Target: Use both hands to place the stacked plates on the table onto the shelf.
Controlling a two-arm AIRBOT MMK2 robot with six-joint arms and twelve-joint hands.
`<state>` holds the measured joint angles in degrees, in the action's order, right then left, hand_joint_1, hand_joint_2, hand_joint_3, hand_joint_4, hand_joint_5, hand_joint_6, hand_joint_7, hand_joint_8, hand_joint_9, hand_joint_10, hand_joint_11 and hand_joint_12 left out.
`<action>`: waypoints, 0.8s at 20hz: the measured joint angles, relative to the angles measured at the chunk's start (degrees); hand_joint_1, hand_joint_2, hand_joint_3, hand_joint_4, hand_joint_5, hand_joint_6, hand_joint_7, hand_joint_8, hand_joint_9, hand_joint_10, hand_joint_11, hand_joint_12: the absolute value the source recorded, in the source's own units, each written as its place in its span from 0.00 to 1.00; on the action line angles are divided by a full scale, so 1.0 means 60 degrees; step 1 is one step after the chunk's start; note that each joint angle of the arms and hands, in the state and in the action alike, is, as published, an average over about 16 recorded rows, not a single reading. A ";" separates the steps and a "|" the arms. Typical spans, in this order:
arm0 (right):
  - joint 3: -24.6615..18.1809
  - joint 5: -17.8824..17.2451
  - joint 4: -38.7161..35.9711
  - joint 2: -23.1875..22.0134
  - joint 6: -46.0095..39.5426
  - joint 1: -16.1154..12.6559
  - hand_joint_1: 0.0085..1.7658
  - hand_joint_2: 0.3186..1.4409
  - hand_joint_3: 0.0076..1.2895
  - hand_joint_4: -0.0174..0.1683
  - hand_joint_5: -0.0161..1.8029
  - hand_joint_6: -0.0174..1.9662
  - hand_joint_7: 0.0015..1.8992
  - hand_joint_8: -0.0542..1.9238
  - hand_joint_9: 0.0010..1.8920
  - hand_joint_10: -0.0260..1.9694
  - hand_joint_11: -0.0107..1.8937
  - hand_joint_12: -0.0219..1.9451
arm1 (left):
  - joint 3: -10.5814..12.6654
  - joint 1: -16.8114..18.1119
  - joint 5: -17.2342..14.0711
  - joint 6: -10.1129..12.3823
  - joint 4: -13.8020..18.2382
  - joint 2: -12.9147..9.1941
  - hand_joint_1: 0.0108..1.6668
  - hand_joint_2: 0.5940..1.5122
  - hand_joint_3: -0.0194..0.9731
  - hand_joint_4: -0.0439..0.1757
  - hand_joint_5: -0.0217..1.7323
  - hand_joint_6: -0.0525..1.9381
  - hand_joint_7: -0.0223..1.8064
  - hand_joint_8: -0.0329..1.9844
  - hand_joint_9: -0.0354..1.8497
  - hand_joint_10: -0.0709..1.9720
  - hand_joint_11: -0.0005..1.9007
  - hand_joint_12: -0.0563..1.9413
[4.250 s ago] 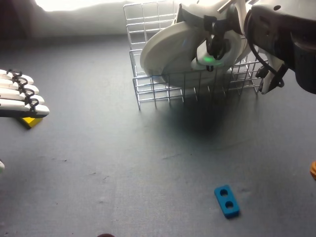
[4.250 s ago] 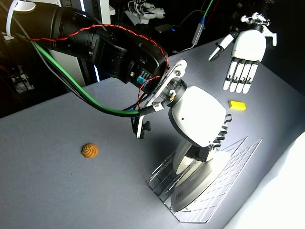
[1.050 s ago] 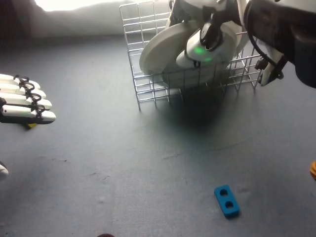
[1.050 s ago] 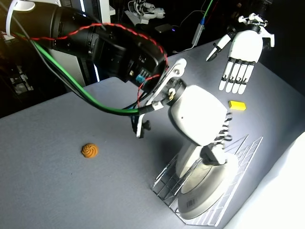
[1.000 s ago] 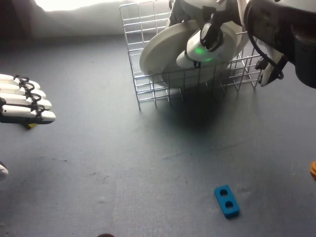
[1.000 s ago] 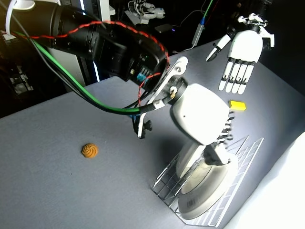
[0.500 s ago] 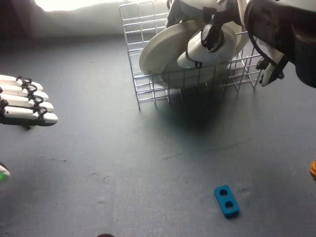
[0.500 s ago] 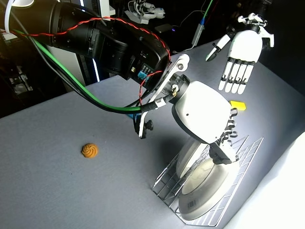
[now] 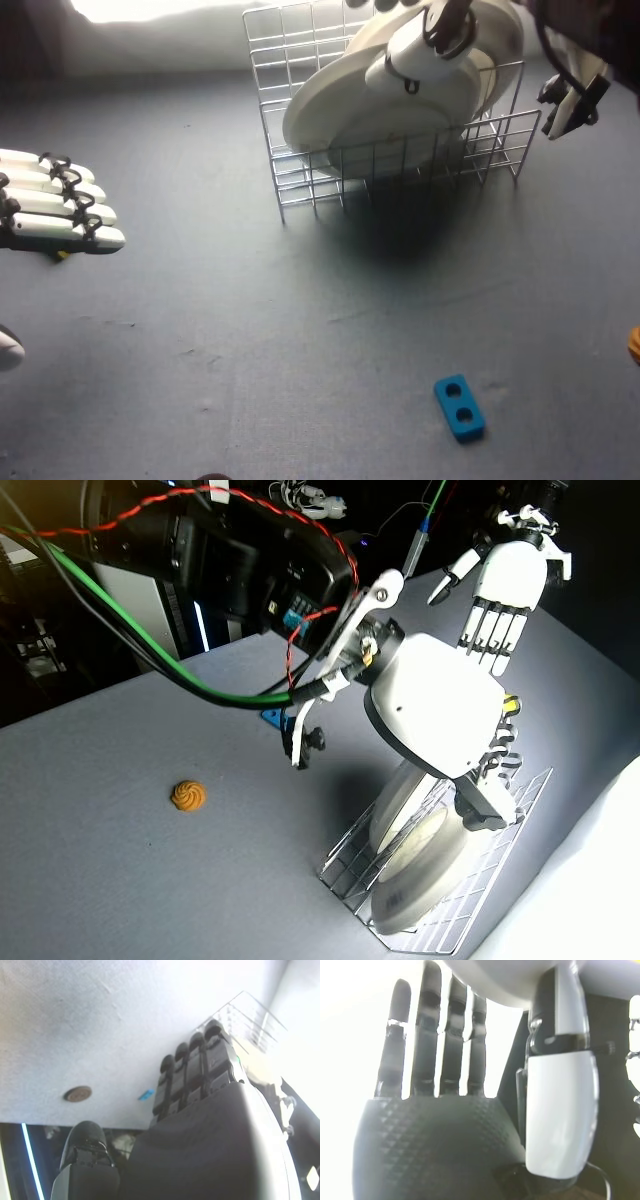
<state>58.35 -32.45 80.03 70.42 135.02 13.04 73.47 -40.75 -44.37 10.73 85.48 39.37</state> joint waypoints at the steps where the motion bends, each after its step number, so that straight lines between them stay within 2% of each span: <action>1: -0.0182 -0.0034 -0.0087 -0.0131 -0.0004 -0.0051 0.61 0.54 0.01 0.09 0.42 0.02 0.46 0.04 0.47 0.02 0.18 0.60 | -0.0008 0.0024 -0.0064 0.0021 0.0008 -0.0010 0.01 0.59 0.04 0.21 0.05 0.03 0.04 0.02 0.03 0.04 0.01 0.03; 5: -0.1050 -0.0190 -0.0454 -0.0733 -0.0034 -0.0184 0.61 0.54 0.01 0.09 0.42 0.02 0.46 0.04 0.47 0.02 0.17 0.60 | -0.0077 0.0117 -0.0333 0.0034 -0.0005 -0.0070 0.01 0.60 0.04 0.21 0.04 0.03 0.04 0.02 0.03 0.04 0.01 0.03; 9: -0.2072 -0.0362 -0.0980 -0.1384 -0.0152 -0.0120 0.61 0.54 0.01 0.10 0.42 0.02 0.45 0.04 0.47 0.02 0.16 0.61 | -0.0212 0.0199 -0.0666 -0.0053 -0.0117 -0.0199 0.01 0.60 0.04 0.21 0.03 0.03 0.03 0.02 0.03 0.04 0.01 0.03; 13: -0.2992 -0.0425 -0.1958 -0.2003 -0.0790 0.0190 0.60 0.54 0.01 0.11 0.42 0.02 0.45 0.04 0.46 0.02 0.16 0.61 | -0.0368 0.0235 -0.1027 -0.0185 -0.0257 -0.0369 0.01 0.60 0.04 0.20 0.03 0.03 0.02 0.02 0.03 0.04 0.01 0.03; 16: -0.3506 -0.0412 -0.3244 -0.2389 -0.1738 0.0569 0.60 0.54 0.01 0.11 0.42 0.02 0.45 0.04 0.46 0.02 0.16 0.61 | -0.0496 0.0256 -0.1278 -0.0290 -0.0357 -0.0515 0.01 0.60 0.04 0.21 0.02 0.03 0.02 0.02 0.03 0.04 0.01 0.03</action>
<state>37.31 -34.93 60.56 56.09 124.59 16.45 70.50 -39.22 -52.04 8.99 83.33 36.28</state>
